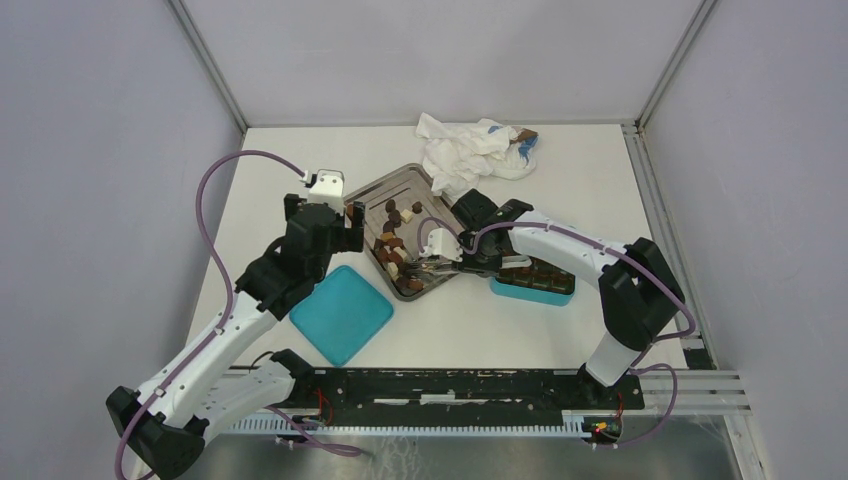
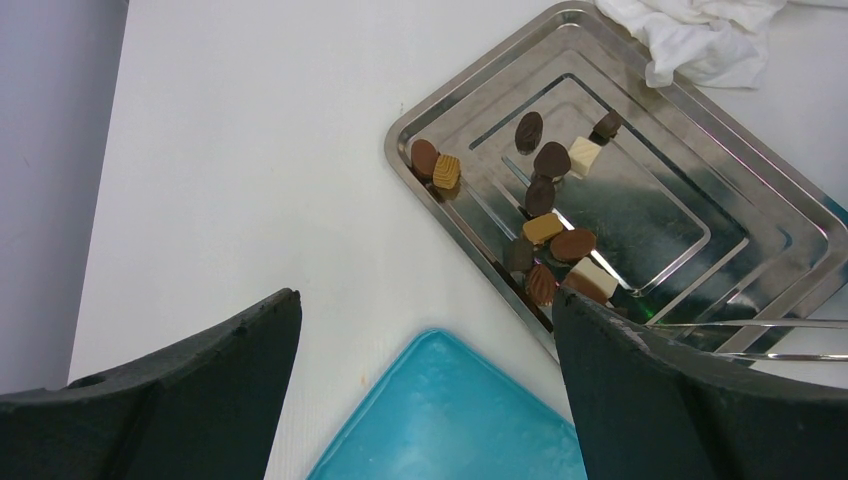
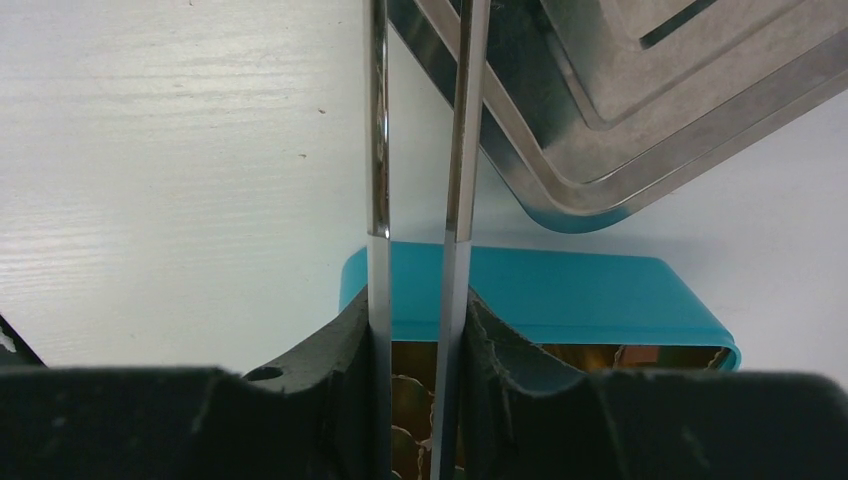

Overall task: Pack the chocolate
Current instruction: Pick up the fake chocolate from the plate.

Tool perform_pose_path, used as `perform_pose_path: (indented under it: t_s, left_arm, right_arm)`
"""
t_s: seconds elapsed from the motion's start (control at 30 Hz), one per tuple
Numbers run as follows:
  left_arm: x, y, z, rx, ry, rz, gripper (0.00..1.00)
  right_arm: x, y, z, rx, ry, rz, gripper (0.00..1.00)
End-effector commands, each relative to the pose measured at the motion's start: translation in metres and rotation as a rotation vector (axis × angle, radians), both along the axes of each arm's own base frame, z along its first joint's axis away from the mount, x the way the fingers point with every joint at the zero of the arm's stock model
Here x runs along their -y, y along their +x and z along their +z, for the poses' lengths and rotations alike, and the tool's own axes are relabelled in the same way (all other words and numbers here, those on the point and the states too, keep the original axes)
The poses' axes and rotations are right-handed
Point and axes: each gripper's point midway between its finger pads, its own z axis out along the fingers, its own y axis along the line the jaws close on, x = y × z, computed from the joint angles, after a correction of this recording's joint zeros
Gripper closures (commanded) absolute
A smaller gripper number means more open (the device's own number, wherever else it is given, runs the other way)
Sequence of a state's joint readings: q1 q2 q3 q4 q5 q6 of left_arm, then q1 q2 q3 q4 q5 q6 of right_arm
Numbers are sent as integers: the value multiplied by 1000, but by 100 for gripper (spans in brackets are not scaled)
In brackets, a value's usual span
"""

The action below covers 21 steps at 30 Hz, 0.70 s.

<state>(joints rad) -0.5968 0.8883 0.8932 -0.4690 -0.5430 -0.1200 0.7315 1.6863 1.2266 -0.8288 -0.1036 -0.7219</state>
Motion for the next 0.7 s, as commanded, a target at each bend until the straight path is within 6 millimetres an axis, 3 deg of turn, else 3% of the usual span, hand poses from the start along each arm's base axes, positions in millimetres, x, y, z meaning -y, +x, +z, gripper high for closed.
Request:
perform_pose_path:
  t_s: [0.0,0.33,0.67]
  left_arm:
    - [2,3,10,41,-41,1,0]
    - [3,3,9,39,-41,-2,0]
    - [5,4,7,32,-43,-12,0]
  right_arm:
    - [-11,12,24,66,55,-9,70]
    - [-5,5,48,109,129,-18,82]
    - [30,0,76,139,277,-88,86]
